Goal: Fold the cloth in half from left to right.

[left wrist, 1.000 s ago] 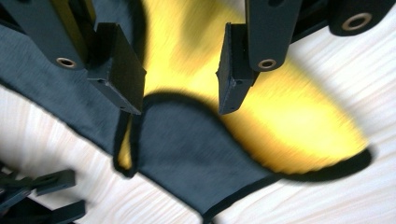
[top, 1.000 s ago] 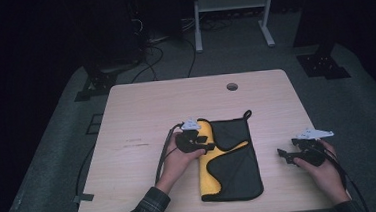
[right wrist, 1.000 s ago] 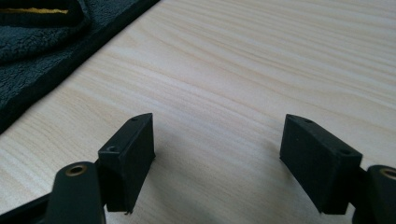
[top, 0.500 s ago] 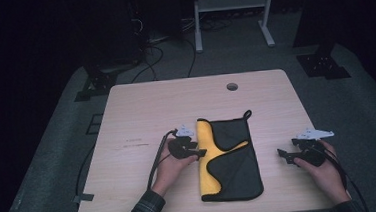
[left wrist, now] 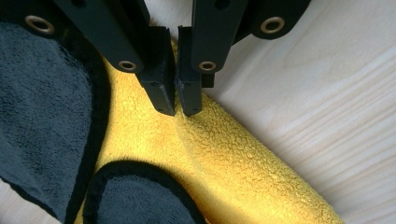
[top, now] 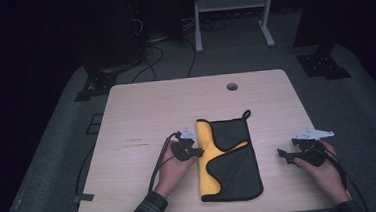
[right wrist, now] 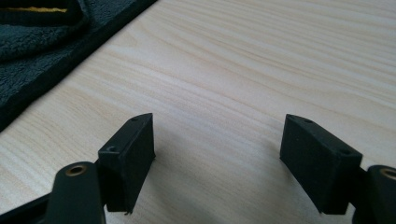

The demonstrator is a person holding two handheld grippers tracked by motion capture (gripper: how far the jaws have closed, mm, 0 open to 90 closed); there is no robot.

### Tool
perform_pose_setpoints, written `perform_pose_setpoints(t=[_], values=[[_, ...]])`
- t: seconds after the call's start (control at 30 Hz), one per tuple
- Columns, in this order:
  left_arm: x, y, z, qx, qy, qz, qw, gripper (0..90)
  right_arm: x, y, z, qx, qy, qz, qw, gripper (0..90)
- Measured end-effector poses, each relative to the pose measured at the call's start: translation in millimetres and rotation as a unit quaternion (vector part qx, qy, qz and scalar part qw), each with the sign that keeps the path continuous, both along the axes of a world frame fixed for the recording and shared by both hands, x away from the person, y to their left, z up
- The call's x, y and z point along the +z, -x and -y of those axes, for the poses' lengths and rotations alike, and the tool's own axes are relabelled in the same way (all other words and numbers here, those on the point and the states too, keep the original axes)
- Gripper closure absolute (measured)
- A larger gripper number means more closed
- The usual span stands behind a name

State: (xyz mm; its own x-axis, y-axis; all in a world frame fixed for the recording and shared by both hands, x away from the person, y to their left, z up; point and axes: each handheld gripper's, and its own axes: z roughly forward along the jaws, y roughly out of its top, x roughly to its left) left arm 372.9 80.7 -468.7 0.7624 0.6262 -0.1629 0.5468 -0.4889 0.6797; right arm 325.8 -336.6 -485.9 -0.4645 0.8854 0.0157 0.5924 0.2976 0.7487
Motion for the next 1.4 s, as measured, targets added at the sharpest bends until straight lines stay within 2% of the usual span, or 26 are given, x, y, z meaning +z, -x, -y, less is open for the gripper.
perform_pose_setpoints(t=[0.13, 0.47, 0.7, 0.77, 0.87, 0.93, 0.97, 1.0, 1.2, 1.4], values=[[1.8, -0.7, -11.7, 0.005, -0.001, -0.002, 1.0, 85.9, 0.0, 0.0, 0.1, 0.0, -0.001, 0.0, 1.0, 24.9], [5.1, 1.2, -56.9, 0.045, -0.006, -0.003, 0.999, 85.9, 0.0, 0.0, -0.1, 0.0, 0.0, 0.0, 1.0, 24.9], [3.3, 5.1, -68.0, 0.053, -0.007, -0.002, 0.9986, 84.8, 0.0, 0.0, -0.1, 0.0, 0.001, 0.0, 1.0, 25.0], [3.4, 5.9, -69.2, 0.057, -0.012, 0.003, 0.9983, 78.3, 0.0, 0.0, -0.2, 0.0, 0.001, 0.0, 1.0, 24.9], [6.6, 7.4, -74.9, 0.069, -0.016, 0.017, 0.9973, 61.4, 0.0, -0.2, -0.1, 0.001, 0.001, 0.0, 1.0, 24.9], [8.2, 9.4, -81.3, 0.073, -0.017, 0.019, 0.997, 51.7, 0.0, -0.3, -0.2, 0.003, 0.002, -0.001, 1.0, 23.3], [7.6, 12.2, -88.5, 0.076, -0.019, 0.022, 0.9967, 41.1, -0.2, -0.6, -0.7, 0.006, 0.002, -0.001, 1.0, 22.4], [7.6, 12.2, -88.5, 0.076, -0.019, 0.022, 0.9967, 35.8, -0.2, -0.6, -0.7, 0.006, 0.002, -0.001, 1.0, 22.4], [4.6, 25.6, -113.4, 0.086, -0.037, 0.039, 0.9949, 26.0, -0.4, -0.8, -1.9, 0.016, 0.005, -0.006, 0.9998, 16.7], [0.0, 38.4, -134.1, 0.086, -0.054, 0.044, 0.9939, 20.5, -0.4, -1.2, -2.0, 0.013, 0.005, -0.005, 0.9999, 17.6]])
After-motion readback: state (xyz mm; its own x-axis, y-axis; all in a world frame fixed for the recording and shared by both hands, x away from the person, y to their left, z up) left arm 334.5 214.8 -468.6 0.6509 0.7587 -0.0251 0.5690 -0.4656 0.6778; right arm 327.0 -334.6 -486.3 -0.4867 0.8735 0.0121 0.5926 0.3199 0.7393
